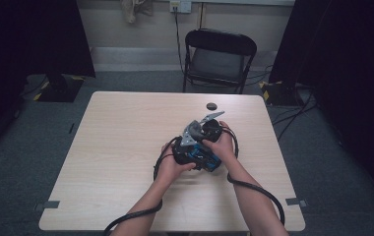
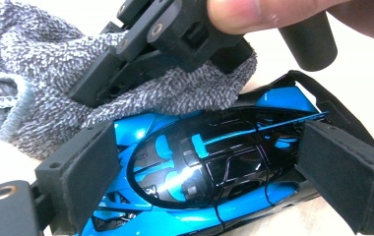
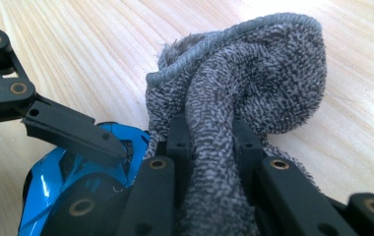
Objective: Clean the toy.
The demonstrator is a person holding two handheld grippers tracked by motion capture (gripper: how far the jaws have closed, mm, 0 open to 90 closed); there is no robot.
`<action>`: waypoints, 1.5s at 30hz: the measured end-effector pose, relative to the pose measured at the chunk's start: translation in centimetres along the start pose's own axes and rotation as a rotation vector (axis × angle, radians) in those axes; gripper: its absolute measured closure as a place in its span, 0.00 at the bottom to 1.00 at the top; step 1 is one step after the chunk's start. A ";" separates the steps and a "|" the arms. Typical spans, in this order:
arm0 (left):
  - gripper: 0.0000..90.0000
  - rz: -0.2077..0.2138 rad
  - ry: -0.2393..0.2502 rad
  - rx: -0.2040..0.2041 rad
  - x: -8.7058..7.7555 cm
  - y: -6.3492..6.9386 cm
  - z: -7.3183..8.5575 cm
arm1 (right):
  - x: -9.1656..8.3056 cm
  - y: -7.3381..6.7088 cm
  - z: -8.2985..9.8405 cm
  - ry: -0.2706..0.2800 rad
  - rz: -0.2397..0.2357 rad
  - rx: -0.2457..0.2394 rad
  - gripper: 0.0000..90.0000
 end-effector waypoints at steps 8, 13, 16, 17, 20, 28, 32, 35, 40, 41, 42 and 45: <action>0.10 0.000 0.003 0.004 0.0 0.0 0.0 | -0.4 0.2 0.3 -0.006 -0.006 -0.009 0.84; 0.10 0.001 0.004 0.002 -0.1 0.0 0.0 | -0.8 0.5 0.7 -0.015 -0.011 -0.007 0.84; 0.10 0.003 0.007 -0.001 -0.1 0.0 0.0 | -1.1 0.7 1.1 -0.016 -0.012 -0.002 0.84; 0.10 0.003 0.008 0.001 -0.1 -0.1 0.1 | -1.2 0.8 1.2 -0.016 -0.015 -0.002 0.84; 0.11 0.003 0.010 0.002 -0.1 -0.1 0.1 | -1.5 0.9 1.5 -0.016 -0.016 0.001 0.84; 0.11 0.003 0.013 0.002 -0.1 -0.1 0.1 | -2.0 0.9 2.1 -0.011 -0.012 0.007 0.84; 0.11 0.003 0.011 0.006 -0.2 -0.1 0.1 | -2.3 1.0 2.4 -0.014 -0.010 0.007 0.84; 0.11 0.004 0.011 0.003 -0.2 -0.1 0.1 | -2.6 1.1 2.7 -0.015 -0.009 0.009 0.84; 0.12 0.005 0.009 0.005 -0.2 -0.1 0.1 | -3.2 1.4 3.3 -0.017 -0.011 0.017 0.84; 0.12 0.004 0.010 0.003 -0.2 -0.1 0.1 | -3.3 1.5 3.4 -0.019 -0.010 0.016 0.84; 0.12 0.005 0.011 0.003 -0.2 -0.1 0.1 | -3.4 1.5 3.5 -0.022 -0.011 0.020 0.84; 0.12 0.006 0.004 0.005 -0.2 -0.2 0.1 | -3.8 1.6 3.9 -0.021 -0.004 0.023 0.84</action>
Point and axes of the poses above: each handheld gripper's, and its own axes: x roughly forward along the jaws, z roughly out of its underside, y roughly to its right, the point moved 6 cm from there along x, roughly forward along the jaws, and after that the axes turned 8 degrees about z, right-handed, at the moved point
